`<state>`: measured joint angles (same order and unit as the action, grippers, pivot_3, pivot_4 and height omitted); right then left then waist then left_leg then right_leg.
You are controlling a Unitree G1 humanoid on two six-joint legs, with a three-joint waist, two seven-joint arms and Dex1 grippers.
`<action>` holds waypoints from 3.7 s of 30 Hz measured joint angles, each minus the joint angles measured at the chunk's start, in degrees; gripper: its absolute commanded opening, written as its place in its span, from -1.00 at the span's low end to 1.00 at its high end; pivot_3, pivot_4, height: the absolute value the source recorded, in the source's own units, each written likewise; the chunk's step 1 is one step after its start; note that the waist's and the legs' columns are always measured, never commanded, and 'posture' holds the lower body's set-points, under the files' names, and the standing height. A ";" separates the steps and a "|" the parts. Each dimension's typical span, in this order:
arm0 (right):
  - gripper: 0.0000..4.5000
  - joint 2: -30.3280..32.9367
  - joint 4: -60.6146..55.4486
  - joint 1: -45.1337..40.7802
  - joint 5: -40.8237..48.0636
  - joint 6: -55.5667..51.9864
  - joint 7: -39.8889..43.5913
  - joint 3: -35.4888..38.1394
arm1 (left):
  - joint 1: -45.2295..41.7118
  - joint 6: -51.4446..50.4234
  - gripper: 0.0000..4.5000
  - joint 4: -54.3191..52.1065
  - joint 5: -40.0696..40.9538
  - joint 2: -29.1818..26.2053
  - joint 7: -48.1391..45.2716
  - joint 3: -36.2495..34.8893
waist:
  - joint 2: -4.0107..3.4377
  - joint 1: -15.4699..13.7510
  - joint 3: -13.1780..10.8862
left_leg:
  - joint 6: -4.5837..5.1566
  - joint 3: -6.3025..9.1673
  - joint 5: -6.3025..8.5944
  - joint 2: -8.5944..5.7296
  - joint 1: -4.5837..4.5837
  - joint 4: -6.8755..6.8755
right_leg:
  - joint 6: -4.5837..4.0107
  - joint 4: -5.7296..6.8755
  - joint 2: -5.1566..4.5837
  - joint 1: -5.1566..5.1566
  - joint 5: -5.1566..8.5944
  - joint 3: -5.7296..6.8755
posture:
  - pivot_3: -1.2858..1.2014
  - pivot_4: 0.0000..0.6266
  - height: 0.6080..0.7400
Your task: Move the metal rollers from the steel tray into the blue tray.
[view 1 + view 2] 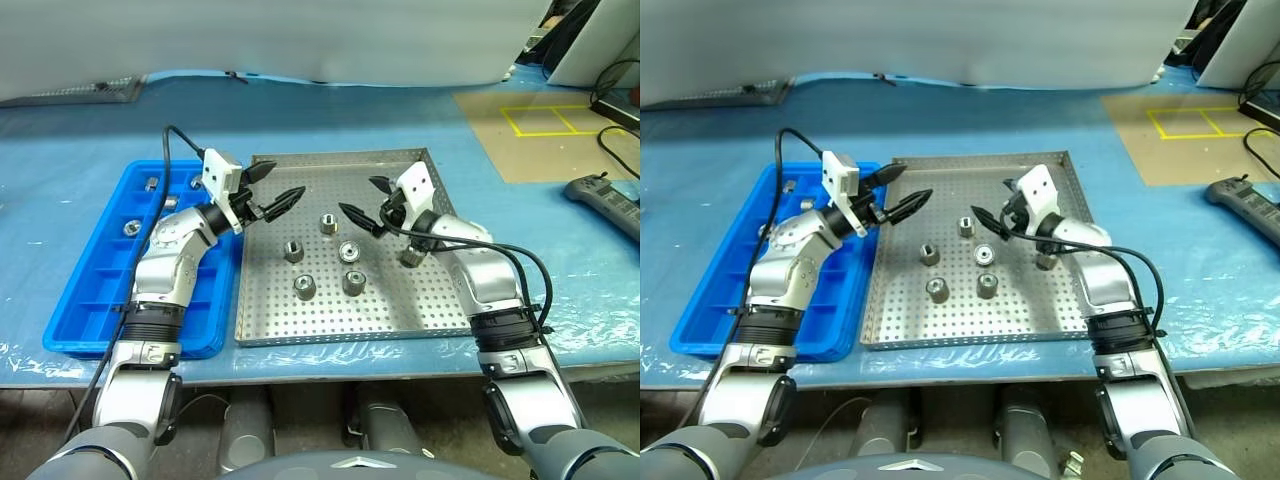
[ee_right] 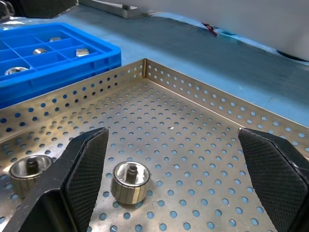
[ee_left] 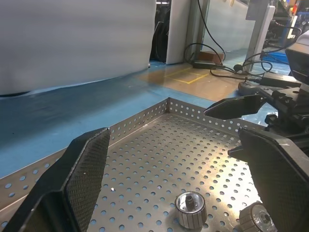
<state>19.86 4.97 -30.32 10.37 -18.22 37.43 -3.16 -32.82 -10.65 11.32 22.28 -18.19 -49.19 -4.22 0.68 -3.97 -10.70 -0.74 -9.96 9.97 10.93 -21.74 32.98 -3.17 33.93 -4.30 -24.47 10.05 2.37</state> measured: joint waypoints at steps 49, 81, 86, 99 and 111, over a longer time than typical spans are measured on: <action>1.00 2.61 -9.65 8.44 -1.98 -4.48 -10.97 2.42 | -9.79 -12.96 -0.23 15.62 -10.49 -2.14 -7.84 10.31 | -0.02 3.05 0.01 | -0.02 -0.04 -0.02 -0.07 -0.02 -0.20 | 0.02 -0.19 0.01 -0.05 0.01 -0.05 | -0.10 -0.52 1.00; 1.00 -18.09 36.08 -24.19 -5.21 20.15 0.69 -5.56 | 22.20 -17.69 -0.23 -32.36 -15.30 2.84 53.88 -18.20 | -0.03 -0.55 0.02 | -0.05 0.10 -0.06 0.48 -0.95 0.11 | -0.28 0.00 0.02 -0.71 -0.01 0.64 | 0.19 -0.52 1.00; 1.00 -18.98 36.52 -24.15 -5.81 20.35 1.29 -5.56 | 28.77 -22.43 -0.23 -38.29 -19.68 6.57 60.02 -18.42 | -0.03 -1.06 0.02 | -0.07 0.10 -0.07 0.55 -0.94 0.11 | -0.29 0.00 0.03 -0.70 -0.01 0.71 | 0.19 -0.52 1.00; 1.00 -17.84 35.48 -21.24 -6.28 20.01 1.30 -5.36 | 29.14 -23.46 -0.23 -34.32 -22.09 9.37 63.88 -20.48 | -0.02 -1.73 0.02 | -0.07 0.19 -0.08 0.55 -0.95 0.11 | -0.30 -0.05 0.03 -0.68 -0.02 0.71 | 0.17 -0.52 1.00; 1.00 -14.71 30.56 -17.60 -6.72 17.39 -1.45 -5.09 | 23.25 -19.90 0.99 -26.28 -19.28 9.48 61.10 -20.33 | -0.01 -1.72 0.03 | -0.09 0.14 -0.10 0.52 -0.94 0.11 | -0.30 -0.04 0.03 -0.66 -0.02 0.72 | 0.10 -0.52 1.00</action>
<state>5.15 35.52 -47.93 3.65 -0.83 35.99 -8.25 -9.56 -30.55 -14.96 3.00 -8.71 11.91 -24.55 0.66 -5.69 -10.67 -0.83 -9.83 9.86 11.45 -22.68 33.09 -3.47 33.90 -4.27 -25.13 10.03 3.09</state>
